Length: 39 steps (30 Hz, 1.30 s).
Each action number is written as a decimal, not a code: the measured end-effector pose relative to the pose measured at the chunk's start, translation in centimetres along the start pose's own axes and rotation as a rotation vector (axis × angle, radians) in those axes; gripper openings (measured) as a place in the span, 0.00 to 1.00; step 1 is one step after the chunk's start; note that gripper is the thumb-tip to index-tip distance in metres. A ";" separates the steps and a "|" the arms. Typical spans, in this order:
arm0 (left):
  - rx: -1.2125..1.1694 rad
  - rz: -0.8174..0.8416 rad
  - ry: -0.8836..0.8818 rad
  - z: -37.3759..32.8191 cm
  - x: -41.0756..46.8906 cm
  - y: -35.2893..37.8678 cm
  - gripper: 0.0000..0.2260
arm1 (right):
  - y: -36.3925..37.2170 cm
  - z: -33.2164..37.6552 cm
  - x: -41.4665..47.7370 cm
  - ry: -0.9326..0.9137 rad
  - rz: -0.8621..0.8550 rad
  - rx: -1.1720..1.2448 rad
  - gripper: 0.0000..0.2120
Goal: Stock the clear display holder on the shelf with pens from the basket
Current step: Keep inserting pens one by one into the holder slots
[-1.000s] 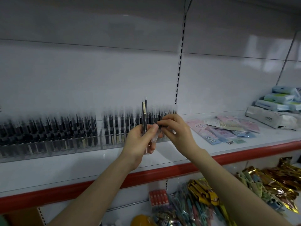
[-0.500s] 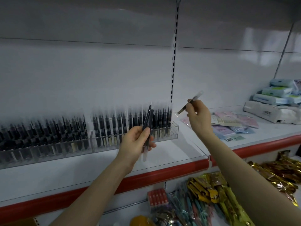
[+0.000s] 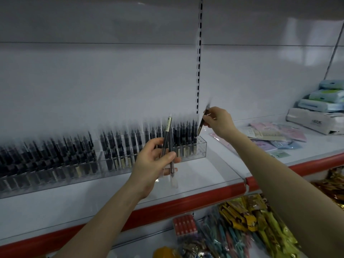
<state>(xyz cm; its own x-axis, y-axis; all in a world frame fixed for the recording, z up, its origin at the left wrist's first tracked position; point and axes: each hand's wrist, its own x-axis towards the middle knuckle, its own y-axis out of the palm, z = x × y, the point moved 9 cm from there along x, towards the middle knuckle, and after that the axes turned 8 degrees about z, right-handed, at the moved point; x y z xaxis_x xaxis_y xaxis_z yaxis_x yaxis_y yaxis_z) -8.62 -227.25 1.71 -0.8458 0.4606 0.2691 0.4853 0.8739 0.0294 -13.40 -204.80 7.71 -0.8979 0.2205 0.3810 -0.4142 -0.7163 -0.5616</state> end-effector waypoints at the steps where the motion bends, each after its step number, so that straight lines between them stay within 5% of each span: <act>1: -0.006 -0.001 0.000 0.0 0.0 0.0 0.18 | 0.2 0.0 0.0 0.002 0.025 0.010 0.09; 19: -0.020 -0.021 0.017 0.7 0.2 -1.2 0.14 | 3.9 -1.6 0.2 0.036 0.258 -0.180 0.09; 27: -0.064 -0.004 -0.002 0.6 0.2 -0.6 0.23 | 3.8 -1.9 0.1 0.052 0.233 -0.184 0.06; 30: -0.053 -0.012 0.011 0.2 0.1 -0.7 0.31 | 3.0 -1.9 -0.6 0.059 0.104 -0.153 0.13; 33: -0.087 -0.045 0.041 -0.4 0.2 -1.1 0.36 | 0.9 -0.7 -3.4 0.004 -0.167 0.103 0.09; 39: -0.098 -0.180 0.140 -1.7 -0.1 -2.2 0.36 | 5.6 4.0 -8.7 -0.154 0.182 0.263 0.08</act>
<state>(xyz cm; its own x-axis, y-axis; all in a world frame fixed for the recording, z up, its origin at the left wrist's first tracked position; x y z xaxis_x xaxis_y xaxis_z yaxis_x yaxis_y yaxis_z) -9.19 -229.49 3.27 -0.8848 0.2669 0.3820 0.3545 0.9175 0.1801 -7.32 -213.42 4.16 -0.9121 -0.0151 0.4097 -0.1783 -0.8852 -0.4296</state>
